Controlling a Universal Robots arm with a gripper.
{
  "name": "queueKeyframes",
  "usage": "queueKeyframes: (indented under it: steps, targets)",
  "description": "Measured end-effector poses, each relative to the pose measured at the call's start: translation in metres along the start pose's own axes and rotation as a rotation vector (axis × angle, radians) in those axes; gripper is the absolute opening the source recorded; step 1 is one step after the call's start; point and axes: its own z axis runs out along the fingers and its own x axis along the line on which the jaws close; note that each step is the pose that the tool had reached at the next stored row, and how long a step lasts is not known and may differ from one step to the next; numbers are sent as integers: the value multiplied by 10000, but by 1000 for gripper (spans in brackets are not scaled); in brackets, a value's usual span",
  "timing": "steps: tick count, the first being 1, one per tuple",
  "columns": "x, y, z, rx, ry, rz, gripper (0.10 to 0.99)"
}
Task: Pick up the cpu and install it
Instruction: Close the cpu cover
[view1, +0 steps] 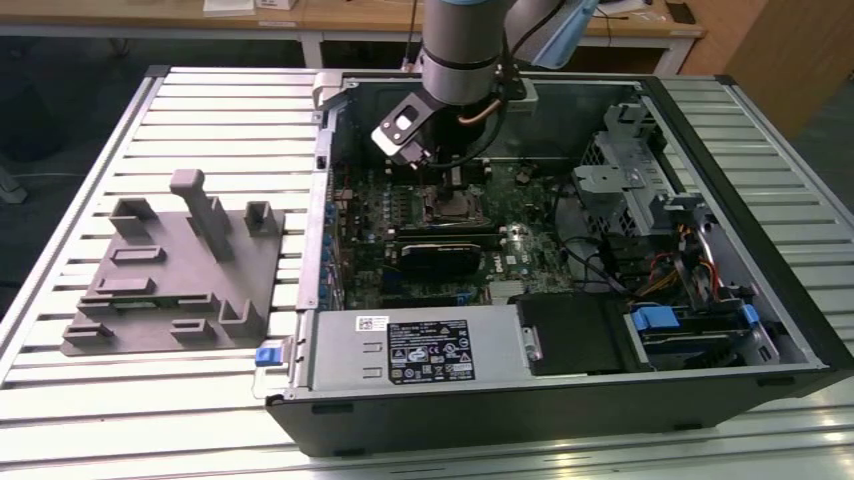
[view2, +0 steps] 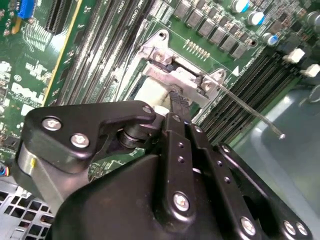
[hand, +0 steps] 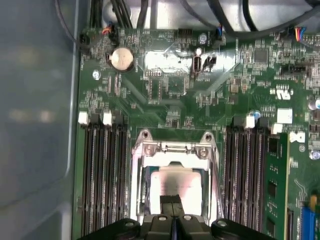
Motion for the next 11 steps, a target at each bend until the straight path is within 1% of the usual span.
queueKeyframes:
  steps: [2, 3, 9, 11]
  targets:
    - [2, -67, 0, 0, -1, 0, 106]
    - [2, -89, 2, 0, -1, 2, 106]
    - [0, -99, 63, 1, -1, 0, 106]
    - [-1, -99, 73, 1, -2, 0, 106]
